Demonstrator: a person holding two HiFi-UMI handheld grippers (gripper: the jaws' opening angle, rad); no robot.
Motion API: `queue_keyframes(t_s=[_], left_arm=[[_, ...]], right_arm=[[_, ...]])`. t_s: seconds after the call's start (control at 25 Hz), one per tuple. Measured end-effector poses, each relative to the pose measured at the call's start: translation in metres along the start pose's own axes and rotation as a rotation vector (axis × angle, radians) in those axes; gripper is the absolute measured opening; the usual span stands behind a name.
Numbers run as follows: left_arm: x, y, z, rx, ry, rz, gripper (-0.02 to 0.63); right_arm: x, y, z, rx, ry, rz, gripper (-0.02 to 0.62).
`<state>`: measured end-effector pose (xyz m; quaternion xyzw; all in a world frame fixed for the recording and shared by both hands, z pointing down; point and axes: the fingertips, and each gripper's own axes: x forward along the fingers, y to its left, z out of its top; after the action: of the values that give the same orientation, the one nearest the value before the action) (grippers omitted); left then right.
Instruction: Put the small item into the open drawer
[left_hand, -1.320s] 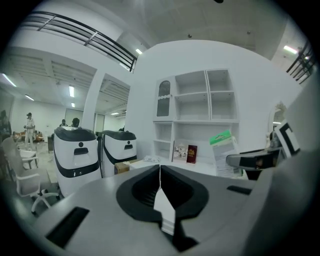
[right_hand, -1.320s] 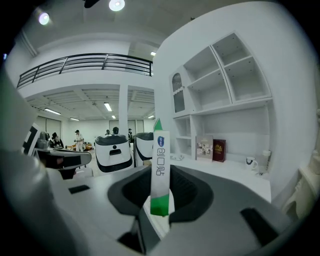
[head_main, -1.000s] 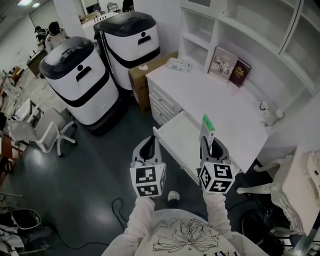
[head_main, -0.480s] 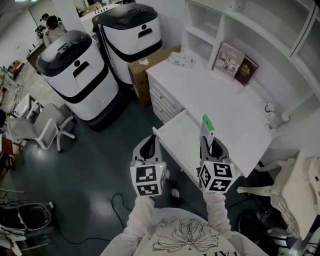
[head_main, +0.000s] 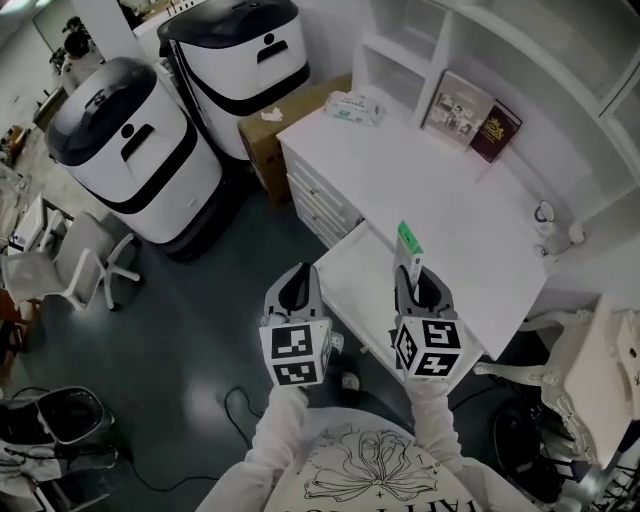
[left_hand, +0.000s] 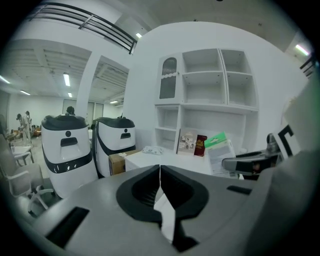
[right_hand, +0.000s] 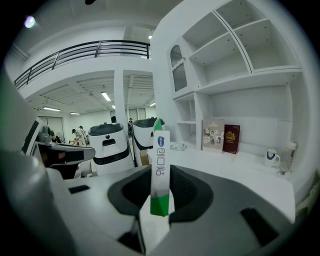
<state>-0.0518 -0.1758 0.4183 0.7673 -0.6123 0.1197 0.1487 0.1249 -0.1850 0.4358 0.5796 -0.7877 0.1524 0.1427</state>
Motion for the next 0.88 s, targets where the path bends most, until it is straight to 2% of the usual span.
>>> queue_keyframes(t_s=[0.52, 0.88], left_arm=[[0.082, 0.012, -0.016, 0.001, 0.097, -0.072, 0.006], [0.122, 0.019, -0.037, -0.006, 0.170, -0.088, 0.006]], right_arm=[[0.077, -0.007, -0.033, 0.007, 0.132, -0.008, 0.092], [0.115, -0.015, -0.070, 0.020, 0.245, -0.003, 0.092]])
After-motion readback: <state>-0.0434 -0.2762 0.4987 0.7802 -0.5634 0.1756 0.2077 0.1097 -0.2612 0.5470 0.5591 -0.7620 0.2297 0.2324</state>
